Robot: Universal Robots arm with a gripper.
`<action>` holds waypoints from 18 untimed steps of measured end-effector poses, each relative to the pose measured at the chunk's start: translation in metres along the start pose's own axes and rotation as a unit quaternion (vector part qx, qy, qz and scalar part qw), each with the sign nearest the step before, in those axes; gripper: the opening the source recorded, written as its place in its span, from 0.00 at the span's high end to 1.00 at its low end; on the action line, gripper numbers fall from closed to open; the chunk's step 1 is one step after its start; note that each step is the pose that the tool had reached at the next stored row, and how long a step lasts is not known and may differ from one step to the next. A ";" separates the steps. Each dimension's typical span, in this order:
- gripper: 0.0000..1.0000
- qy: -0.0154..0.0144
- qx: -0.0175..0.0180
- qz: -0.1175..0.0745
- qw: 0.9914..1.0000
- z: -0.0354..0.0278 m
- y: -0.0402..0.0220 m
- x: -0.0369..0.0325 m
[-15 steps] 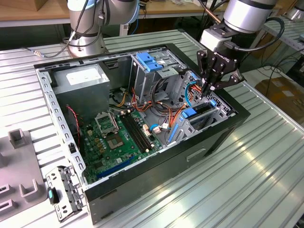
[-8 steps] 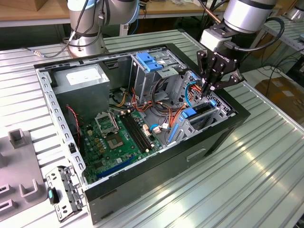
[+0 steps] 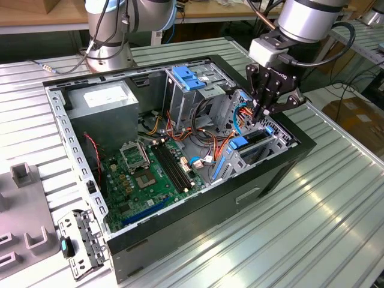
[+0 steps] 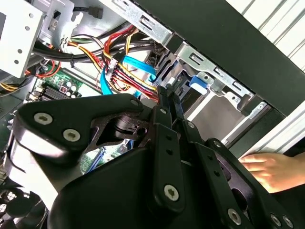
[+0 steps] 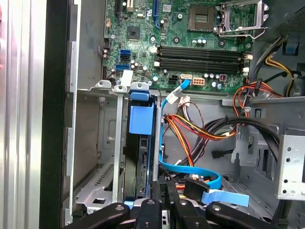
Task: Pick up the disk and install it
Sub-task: 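Insert the first disk wire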
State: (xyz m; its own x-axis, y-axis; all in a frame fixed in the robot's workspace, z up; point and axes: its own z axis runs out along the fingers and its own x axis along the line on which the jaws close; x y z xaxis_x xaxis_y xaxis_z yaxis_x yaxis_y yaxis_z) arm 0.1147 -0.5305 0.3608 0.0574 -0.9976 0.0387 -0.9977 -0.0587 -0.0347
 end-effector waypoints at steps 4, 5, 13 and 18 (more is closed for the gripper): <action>0.84 0.000 0.002 0.000 1.000 0.0001 0.0021 0.0041; 0.84 0.000 0.003 0.000 1.000 0.0004 0.0033 0.0055; 0.84 0.001 0.009 0.008 1.000 0.0083 0.0059 0.0103; 0.84 0.001 0.025 0.009 1.000 0.0082 0.0128 0.0128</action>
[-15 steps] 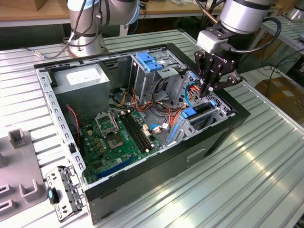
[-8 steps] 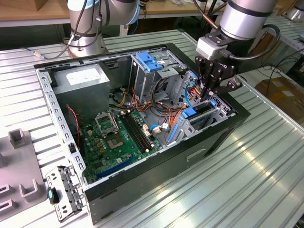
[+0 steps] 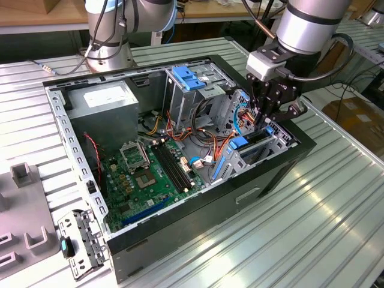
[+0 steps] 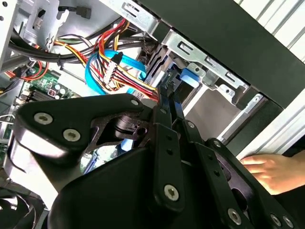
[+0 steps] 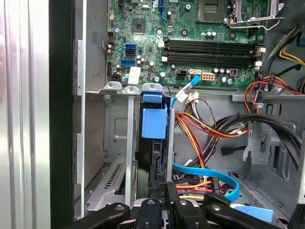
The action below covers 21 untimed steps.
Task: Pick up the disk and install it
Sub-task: 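Insert the first disk wire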
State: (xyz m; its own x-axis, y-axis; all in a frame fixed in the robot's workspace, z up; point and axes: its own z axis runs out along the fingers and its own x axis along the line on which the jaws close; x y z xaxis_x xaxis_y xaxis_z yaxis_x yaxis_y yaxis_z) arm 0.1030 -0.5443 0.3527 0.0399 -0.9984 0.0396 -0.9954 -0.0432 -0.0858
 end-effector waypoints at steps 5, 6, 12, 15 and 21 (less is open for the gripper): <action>0.84 0.002 -0.001 0.018 1.000 0.0015 0.0003 0.0025; 0.84 0.002 -0.001 0.020 1.000 0.0021 0.0001 0.0026; 0.84 0.002 -0.001 0.020 1.000 0.0050 0.0003 0.0025; 0.84 0.002 -0.001 0.020 1.000 0.0060 0.0004 0.0025; 0.84 0.002 -0.001 0.020 1.000 0.0100 0.0008 0.0023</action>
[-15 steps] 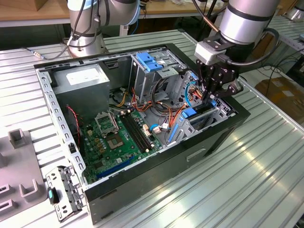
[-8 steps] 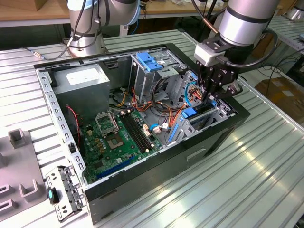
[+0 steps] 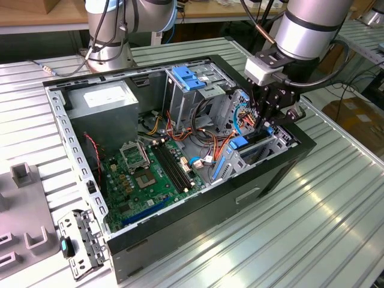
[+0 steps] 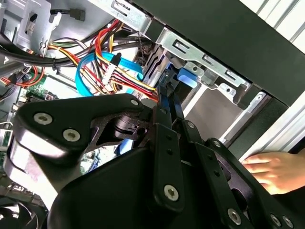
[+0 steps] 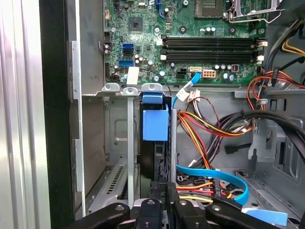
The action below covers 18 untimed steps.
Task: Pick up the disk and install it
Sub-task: 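Insert the first disk wire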
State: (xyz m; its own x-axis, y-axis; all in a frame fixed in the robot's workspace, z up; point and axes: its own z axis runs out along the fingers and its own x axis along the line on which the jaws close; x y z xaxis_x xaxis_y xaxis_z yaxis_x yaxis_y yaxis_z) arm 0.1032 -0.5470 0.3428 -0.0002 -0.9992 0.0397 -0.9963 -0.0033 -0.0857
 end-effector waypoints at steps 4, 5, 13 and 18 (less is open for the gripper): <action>0.84 0.000 -0.001 0.000 1.000 0.0026 0.0002 -0.0001; 0.76 0.000 -0.001 0.000 1.000 -0.0038 -0.0003 0.0000; 0.89 0.000 -0.001 0.000 1.000 -0.0168 -0.0015 0.0005; 0.89 0.000 -0.001 0.000 1.000 -0.0168 -0.0015 0.0005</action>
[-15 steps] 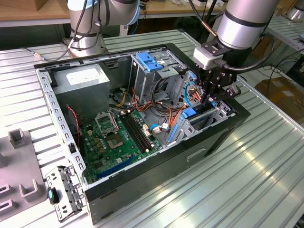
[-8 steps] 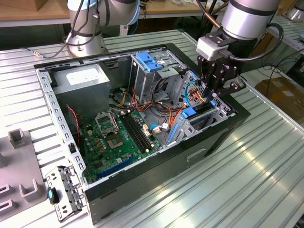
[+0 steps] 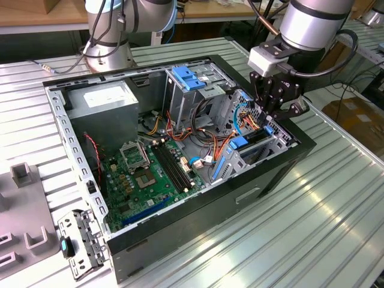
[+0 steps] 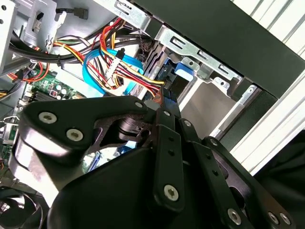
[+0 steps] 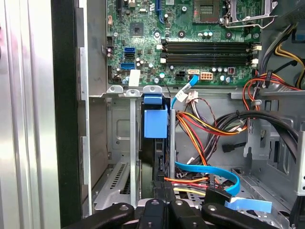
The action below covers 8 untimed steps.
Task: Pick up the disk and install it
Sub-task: 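Insert the first disk wire, then insert the second disk wire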
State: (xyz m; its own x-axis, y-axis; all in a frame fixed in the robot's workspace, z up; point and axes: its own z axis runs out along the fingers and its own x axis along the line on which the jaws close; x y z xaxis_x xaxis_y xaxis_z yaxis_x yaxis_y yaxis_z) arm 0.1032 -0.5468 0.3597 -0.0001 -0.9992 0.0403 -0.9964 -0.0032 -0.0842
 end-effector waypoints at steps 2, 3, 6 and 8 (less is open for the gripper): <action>0.89 0.000 0.000 0.000 1.000 0.0000 0.0000 0.0000; 0.89 0.000 0.000 0.000 1.000 0.0000 0.0000 0.0000; 0.89 0.000 0.000 0.000 1.000 -0.0001 0.0000 0.0000; 0.89 0.000 0.000 0.000 1.000 -0.0002 0.0012 0.0000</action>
State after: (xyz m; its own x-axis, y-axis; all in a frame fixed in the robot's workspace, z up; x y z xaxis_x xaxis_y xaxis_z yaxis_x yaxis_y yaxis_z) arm 0.1020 -0.5468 0.3598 -0.0001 -0.9992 0.0406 -0.9964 -0.0033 -0.0841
